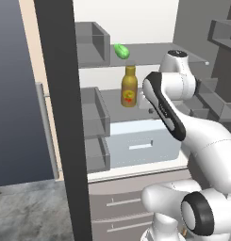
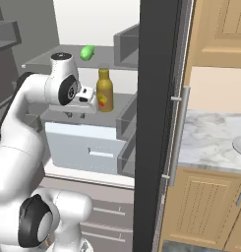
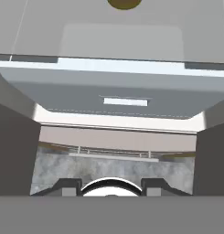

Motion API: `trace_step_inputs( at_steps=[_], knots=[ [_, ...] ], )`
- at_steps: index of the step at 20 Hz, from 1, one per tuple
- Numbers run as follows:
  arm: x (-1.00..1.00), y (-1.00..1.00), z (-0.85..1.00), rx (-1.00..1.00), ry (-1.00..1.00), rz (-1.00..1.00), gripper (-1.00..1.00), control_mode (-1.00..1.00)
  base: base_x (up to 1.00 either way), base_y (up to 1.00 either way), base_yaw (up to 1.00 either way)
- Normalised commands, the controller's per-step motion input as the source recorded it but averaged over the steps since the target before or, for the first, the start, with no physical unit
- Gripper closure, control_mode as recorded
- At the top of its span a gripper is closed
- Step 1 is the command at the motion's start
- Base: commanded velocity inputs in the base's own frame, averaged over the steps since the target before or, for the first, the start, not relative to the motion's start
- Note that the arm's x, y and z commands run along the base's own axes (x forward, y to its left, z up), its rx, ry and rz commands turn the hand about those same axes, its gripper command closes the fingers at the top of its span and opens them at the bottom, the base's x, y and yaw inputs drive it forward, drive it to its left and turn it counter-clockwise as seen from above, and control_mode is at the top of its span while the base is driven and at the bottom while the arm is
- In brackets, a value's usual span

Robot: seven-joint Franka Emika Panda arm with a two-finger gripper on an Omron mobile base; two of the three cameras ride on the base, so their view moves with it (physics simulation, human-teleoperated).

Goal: Pick corn from the fridge and place it on the plate on the counter.

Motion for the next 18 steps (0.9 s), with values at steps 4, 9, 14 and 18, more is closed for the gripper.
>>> trace_step_inputs(
  at_steps=[4,9,14,18],
  knots=[
    [-0.02,-0.05,0.14,-0.02,-0.10,-0.02,-1.00,-1.00,0.00,0.00,0.00],
    [-0.05,0.02,0.96,0.00,-0.40,-0.02,-1.00,-1.00,0.00,0.00,0.00],
    [-0.02,0.11,0.82,0.00,-0.42,0.00,-1.00,-1.00,0.00,0.00,0.00],
    [0.00,0.06,0.76,0.00,-0.24,0.00,-1.00,-1.00,0.00,0.00,0.00]
  ],
)
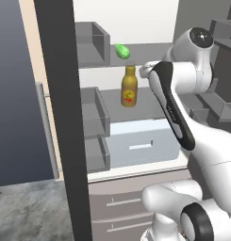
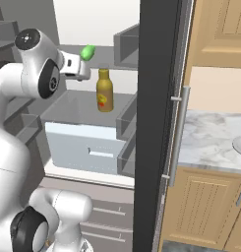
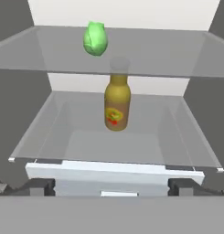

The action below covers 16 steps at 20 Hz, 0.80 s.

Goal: Pick corn from the fridge and place it on the plate on the counter.

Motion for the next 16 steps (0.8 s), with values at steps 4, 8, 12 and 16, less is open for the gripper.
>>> trace_step_inputs(
  at_steps=[4,8,12,16],
  knots=[
    [0.01,0.03,0.57,0.05,-0.16,0.00,-1.00,-1.00,0.00,0.00,0.00],
    [0.04,0.12,0.26,0.03,-0.14,0.00,-1.00,-1.00,0.00,0.00,0.00],
    [0.36,0.26,0.16,0.00,-0.10,0.00,-1.00,-1.00,0.00,0.00,0.00],
    [0.69,0.13,0.16,-0.02,0.03,0.00,-1.00,-1.00,0.00,0.00,0.00]
  ],
)
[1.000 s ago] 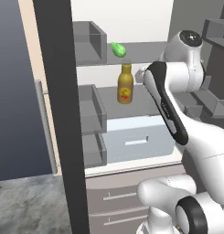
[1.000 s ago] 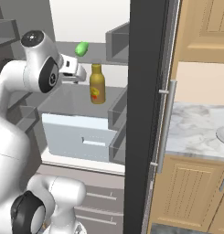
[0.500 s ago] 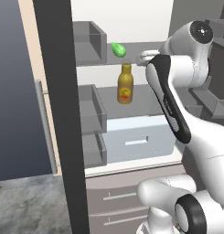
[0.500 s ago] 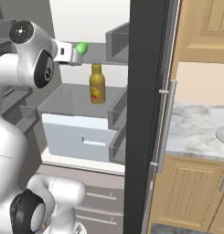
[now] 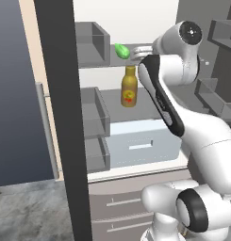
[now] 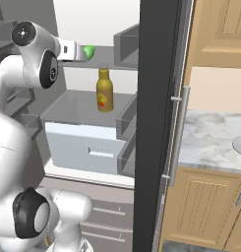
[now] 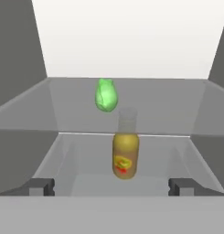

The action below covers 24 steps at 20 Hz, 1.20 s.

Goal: Pick corn from the fridge and place it on the plate on the counter.

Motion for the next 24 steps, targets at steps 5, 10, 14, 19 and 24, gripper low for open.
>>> trace_step_inputs(
  at_steps=[5,10,14,19,24],
  knots=[
    [0.72,0.00,0.05,0.00,0.14,0.00,-1.00,-1.00,0.00,0.00,0.00],
    [0.72,0.02,0.00,0.00,0.10,0.00,-1.00,-1.00,0.00,0.00,0.00],
    [0.62,0.08,-0.06,0.00,0.00,0.00,-1.00,-1.00,0.00,0.00,0.00],
    [0.33,0.20,-0.16,0.00,0.00,0.00,-1.00,-1.00,0.00,0.00,0.00],
    [0.38,0.07,-0.18,0.00,0.00,0.00,-1.00,-1.00,0.00,0.00,0.00]
  ],
)
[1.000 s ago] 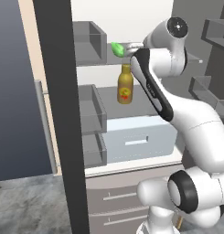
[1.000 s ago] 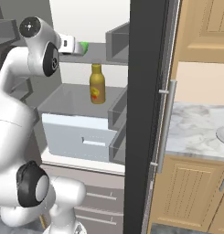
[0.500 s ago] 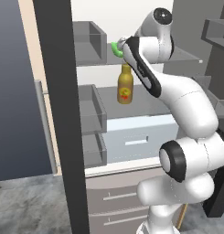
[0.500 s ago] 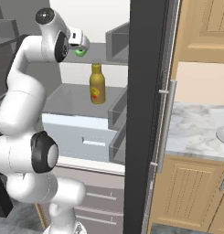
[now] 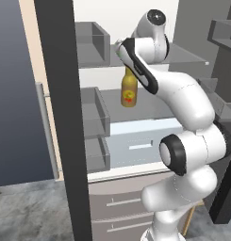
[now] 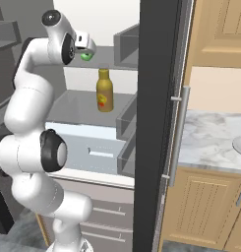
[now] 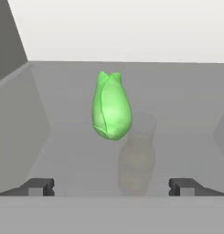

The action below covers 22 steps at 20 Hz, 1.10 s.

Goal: Pick corn from the fridge and place it on the plate on the counter.

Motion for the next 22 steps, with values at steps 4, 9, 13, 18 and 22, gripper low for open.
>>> trace_step_inputs(
  at_steps=[4,9,13,18,22],
  knots=[
    [0.53,0.00,-0.13,0.00,0.01,0.00,-1.00,-1.00,0.00,0.00,0.00],
    [0.58,0.00,-0.03,-0.01,0.00,0.00,-1.00,-1.00,0.00,0.00,0.00],
    [0.58,0.02,0.00,-0.01,0.00,0.00,-1.00,-1.00,0.00,0.00,0.00],
    [0.39,0.05,-0.02,-0.01,0.04,0.00,-1.00,-1.00,0.00,0.00,0.00],
    [0.13,0.02,-0.16,0.00,0.13,0.00,-1.00,-1.00,0.00,0.00,0.00]
  ],
)
